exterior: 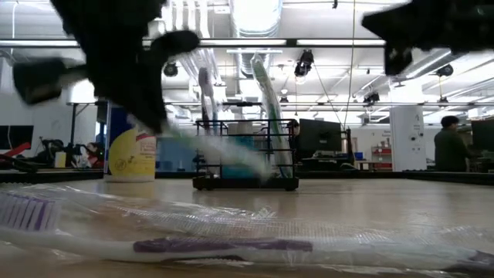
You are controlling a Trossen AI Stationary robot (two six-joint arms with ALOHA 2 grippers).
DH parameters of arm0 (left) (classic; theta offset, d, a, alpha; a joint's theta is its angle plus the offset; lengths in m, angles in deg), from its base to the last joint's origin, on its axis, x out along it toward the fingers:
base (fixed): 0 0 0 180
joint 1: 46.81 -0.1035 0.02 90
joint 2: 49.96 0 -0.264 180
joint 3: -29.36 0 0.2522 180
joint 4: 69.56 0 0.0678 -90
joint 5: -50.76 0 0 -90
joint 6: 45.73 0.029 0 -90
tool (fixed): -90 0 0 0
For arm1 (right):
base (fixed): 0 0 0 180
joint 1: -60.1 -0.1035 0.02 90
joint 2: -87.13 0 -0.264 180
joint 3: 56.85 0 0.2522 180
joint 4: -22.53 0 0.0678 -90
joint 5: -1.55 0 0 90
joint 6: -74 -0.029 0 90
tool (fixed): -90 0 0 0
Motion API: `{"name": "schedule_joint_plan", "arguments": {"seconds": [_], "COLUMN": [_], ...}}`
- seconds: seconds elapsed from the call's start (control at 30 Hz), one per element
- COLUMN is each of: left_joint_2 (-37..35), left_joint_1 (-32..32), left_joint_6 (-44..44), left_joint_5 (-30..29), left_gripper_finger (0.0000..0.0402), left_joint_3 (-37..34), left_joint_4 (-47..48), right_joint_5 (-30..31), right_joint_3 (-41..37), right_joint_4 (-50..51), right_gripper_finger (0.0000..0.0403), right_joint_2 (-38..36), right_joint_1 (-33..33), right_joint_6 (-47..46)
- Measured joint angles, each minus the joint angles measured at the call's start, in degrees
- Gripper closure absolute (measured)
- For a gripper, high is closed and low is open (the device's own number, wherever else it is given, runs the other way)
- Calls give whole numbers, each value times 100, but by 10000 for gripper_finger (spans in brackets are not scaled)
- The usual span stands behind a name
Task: Pick & Place toothbrushing station
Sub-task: Put the green toothbrush into the mesh organizer
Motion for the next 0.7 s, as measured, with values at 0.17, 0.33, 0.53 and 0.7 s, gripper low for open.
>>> {"name": "schedule_joint_plan", "arguments": {"seconds": [0.17, 0.33, 0.53, 0.7], "left_joint_2": [-509, -914, -1153, -1134], "left_joint_1": [274, 547, 618, 628], "left_joint_6": [73, 973, 1827, 2371], "left_joint_5": [-717, -2055, -3186, -3328], "left_gripper_finger": [383, 386, 386, 386], "left_joint_3": [607, 948, 1174, 1100], "left_joint_4": [606, 670, 632, 641], "right_joint_5": [-9, -418, -716, -705], "right_joint_3": [1565, 3019, 4771, 6157], "right_joint_4": [1953, 2747, 4366, 5926], "right_gripper_finger": [313, 246, 192, 164], "right_joint_2": [685, 1677, 2767, 3614], "right_joint_1": [-4, -33, -22, 104], "right_joint_6": [-229, -187, -204, -253]}}
